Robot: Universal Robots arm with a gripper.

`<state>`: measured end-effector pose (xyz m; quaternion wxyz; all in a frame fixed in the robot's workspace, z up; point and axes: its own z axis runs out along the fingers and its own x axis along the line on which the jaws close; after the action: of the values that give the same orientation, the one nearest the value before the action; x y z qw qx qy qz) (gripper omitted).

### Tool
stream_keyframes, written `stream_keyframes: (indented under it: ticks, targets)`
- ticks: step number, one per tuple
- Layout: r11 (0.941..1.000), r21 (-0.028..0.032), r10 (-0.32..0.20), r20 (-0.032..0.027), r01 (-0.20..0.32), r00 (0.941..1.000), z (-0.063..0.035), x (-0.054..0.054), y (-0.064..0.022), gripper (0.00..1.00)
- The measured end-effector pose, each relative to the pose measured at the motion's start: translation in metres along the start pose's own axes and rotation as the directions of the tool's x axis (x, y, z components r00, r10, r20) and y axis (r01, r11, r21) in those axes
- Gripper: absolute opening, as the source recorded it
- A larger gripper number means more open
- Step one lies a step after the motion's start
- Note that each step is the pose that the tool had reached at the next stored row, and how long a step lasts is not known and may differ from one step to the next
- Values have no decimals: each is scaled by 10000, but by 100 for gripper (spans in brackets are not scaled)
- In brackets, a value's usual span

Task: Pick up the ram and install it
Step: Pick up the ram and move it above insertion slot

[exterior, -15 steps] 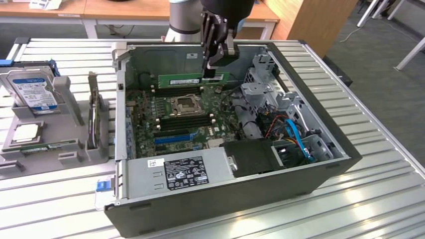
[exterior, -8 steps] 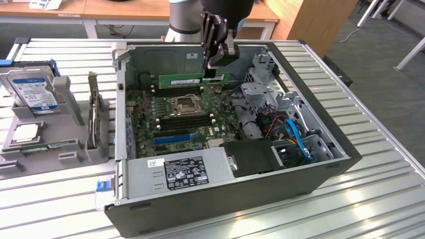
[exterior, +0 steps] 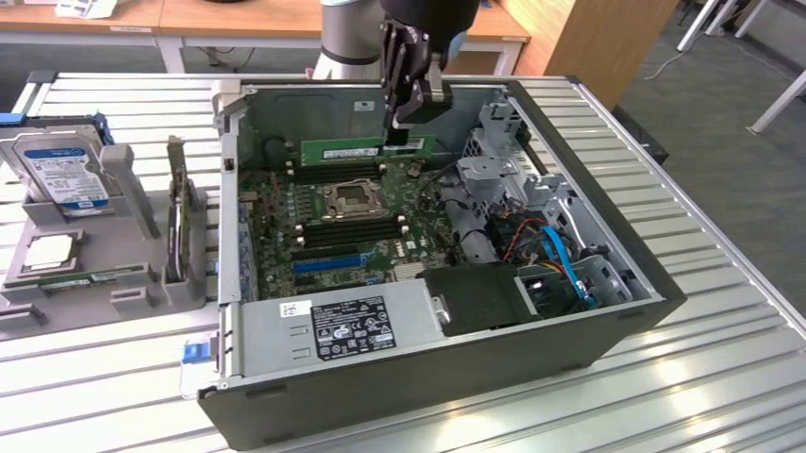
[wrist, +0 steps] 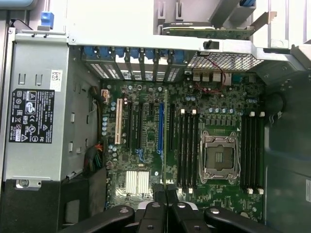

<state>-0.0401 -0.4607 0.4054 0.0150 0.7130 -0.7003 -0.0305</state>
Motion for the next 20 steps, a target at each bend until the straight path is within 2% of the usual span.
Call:
stream_keyframes:
  ticks: [20]
  targets:
    - [10000, 1, 0, -1, 0, 10000, 14, -380, -8, 12]
